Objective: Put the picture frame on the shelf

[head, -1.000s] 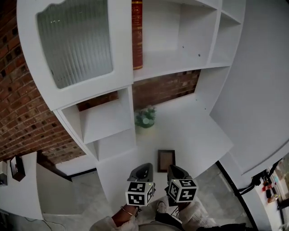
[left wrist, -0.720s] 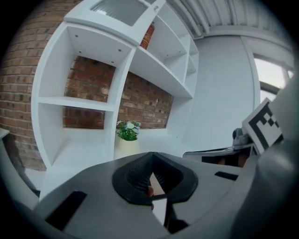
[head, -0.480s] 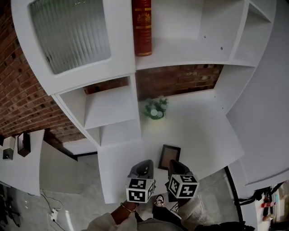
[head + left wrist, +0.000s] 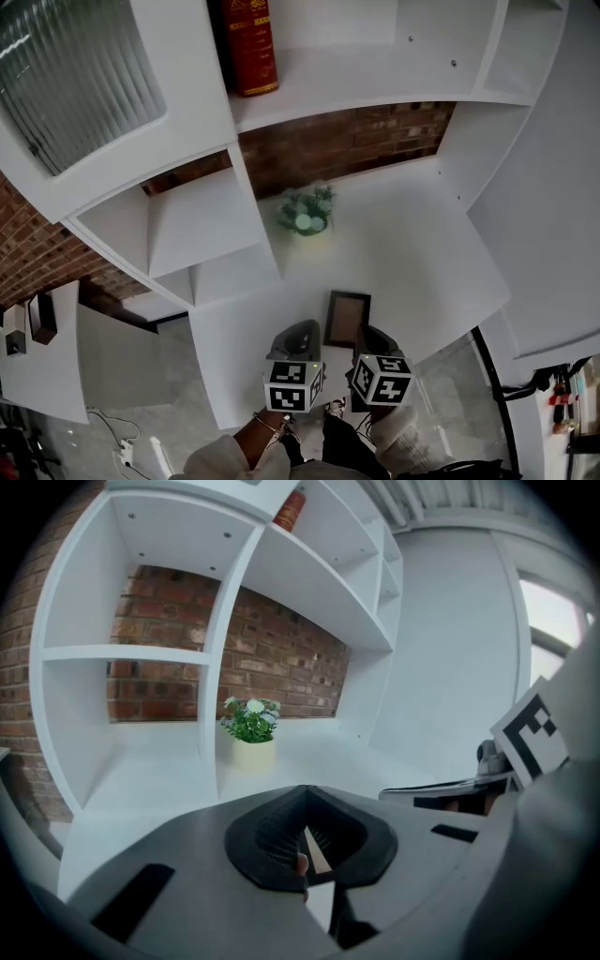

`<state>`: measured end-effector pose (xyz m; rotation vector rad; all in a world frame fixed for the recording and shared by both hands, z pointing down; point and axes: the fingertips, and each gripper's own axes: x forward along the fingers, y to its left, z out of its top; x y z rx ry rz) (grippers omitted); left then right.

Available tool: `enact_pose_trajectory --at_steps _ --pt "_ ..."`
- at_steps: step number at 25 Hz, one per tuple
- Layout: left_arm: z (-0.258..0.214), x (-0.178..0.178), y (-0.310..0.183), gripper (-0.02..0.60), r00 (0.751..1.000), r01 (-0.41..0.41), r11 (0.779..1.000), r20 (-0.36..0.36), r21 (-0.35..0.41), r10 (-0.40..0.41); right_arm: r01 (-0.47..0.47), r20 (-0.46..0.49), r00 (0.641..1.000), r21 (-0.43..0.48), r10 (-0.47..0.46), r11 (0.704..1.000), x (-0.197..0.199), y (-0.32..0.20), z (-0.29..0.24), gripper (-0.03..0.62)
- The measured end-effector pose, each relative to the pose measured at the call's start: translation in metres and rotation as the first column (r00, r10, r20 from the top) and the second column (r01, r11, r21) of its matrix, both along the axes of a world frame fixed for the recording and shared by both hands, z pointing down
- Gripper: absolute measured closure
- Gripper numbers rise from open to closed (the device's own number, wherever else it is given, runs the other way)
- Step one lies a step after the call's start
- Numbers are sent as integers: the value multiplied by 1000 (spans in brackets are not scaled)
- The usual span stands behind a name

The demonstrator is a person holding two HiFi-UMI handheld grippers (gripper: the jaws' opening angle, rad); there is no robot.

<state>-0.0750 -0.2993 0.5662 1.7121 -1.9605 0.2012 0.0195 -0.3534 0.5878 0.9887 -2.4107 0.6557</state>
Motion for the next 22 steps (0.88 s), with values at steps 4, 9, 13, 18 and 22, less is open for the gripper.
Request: enact_pose_trajectory --at_steps 4,9,13,18,22 --pt "18 -3 -14 577 1000 -5 1000 -12 -26 4 -32 -15 999 -17 31 999 4 -12 13 571" --pt "40 -11 -21 577 999 14 998 -35 -62 -17 -52 -78 996 -42 48 998 9 -23 35 569" --pt "56 -17 -28 577 998 25 996 -57 -90 -30 -59 -111 992 -54 52 997 9 -30 51 569" --pt "69 -14 -39 577 999 5 994 -47 -113 -10 -66 -111 992 -90 56 994 6 -34 70 568" --pt "76 -14 -42 577 999 -7 992 -46 -129 1 -82 -119 991 -110 69 991 9 -39 80 568"
